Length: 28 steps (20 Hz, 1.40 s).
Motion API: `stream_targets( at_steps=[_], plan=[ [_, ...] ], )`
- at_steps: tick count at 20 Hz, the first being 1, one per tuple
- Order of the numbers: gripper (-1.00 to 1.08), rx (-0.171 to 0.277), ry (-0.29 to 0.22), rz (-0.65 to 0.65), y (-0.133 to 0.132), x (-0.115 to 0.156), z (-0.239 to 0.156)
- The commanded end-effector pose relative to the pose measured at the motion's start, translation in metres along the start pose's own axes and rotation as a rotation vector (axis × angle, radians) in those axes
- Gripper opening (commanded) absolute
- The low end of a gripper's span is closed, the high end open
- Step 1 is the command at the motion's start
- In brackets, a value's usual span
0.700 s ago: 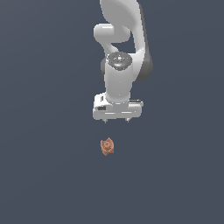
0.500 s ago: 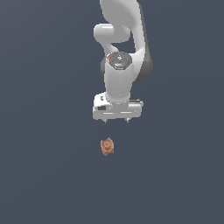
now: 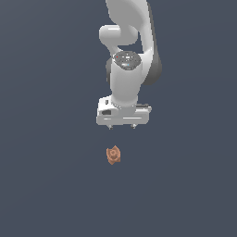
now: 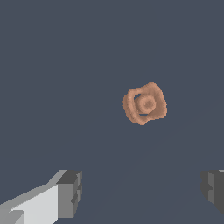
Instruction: Pick up the object and move it to a goal position.
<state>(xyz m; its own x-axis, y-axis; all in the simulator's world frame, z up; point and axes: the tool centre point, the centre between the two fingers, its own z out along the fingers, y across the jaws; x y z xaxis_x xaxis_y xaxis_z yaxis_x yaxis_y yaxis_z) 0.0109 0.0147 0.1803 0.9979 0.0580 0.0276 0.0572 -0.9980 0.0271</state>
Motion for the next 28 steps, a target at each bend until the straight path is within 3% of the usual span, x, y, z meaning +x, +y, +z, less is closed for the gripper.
stream_targets(
  at_steps=[1, 28],
  plan=[
    [1.0, 0.0, -0.001, -0.006, 0.001, 0.001, 0.002],
    [1.0, 0.03, -0.022, -0.333, 0.039, 0.06, 0.089]
  ],
)
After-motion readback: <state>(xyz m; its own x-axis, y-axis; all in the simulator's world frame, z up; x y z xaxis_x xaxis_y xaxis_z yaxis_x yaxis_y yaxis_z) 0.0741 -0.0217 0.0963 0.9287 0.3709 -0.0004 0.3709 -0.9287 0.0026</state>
